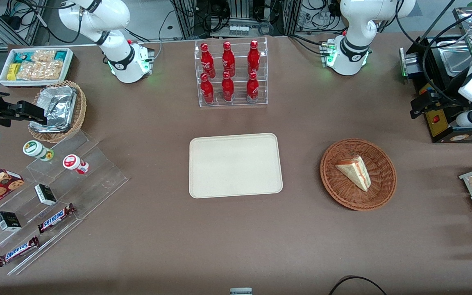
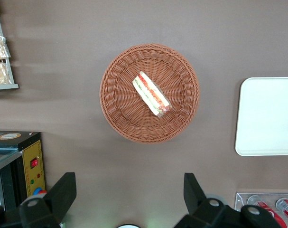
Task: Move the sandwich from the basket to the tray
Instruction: 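Move the left gripper down over the wrapped sandwich in the wicker basket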
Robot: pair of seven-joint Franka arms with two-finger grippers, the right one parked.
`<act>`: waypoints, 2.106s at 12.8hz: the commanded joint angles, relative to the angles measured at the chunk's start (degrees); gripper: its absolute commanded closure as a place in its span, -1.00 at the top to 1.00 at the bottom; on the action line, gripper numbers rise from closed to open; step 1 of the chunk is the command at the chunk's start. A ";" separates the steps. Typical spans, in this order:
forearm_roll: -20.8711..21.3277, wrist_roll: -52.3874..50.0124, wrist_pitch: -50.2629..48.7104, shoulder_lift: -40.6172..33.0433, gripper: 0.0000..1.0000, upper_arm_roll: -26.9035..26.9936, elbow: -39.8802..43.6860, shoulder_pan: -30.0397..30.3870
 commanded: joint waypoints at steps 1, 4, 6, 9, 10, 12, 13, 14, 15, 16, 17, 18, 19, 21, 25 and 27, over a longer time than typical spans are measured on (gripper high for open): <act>-1.22 0.70 -1.24 0.38 1.00 -0.16 1.64 0.63; -0.26 0.26 -1.06 0.99 1.00 -0.17 0.94 0.54; -0.26 -0.18 0.16 2.39 1.00 -0.17 -0.63 0.63; -0.08 -5.08 10.14 3.98 1.00 -0.43 -7.91 -0.24; -0.08 -8.32 13.49 4.50 1.00 -0.52 -10.29 -1.12; -0.08 -11.94 18.95 5.21 1.00 -0.52 -14.25 -2.09; -0.08 -14.57 21.67 5.38 1.00 -0.52 -16.35 -3.05; -0.08 -18.42 25.18 5.38 1.00 -0.52 -18.90 -3.50; -0.08 -22.46 29.39 5.38 1.00 -0.60 -21.71 -3.68; -0.08 -25.72 33.26 5.38 1.00 -0.60 -24.43 -4.72; -0.08 -27.84 36.35 5.47 1.00 -0.60 -26.46 -5.60; -0.08 -31.00 39.25 5.56 1.00 -0.60 -28.48 -5.87; -0.08 -33.64 41.54 5.73 1.00 -0.69 -30.25 -6.48; -0.08 -36.65 44.62 6.70 1.00 -0.60 -32.71 -6.84; -0.08 -39.99 47.70 8.72 1.00 -0.43 -34.04 -6.67; -0.08 -40.69 49.65 10.73 1.00 -0.43 -34.39 -6.67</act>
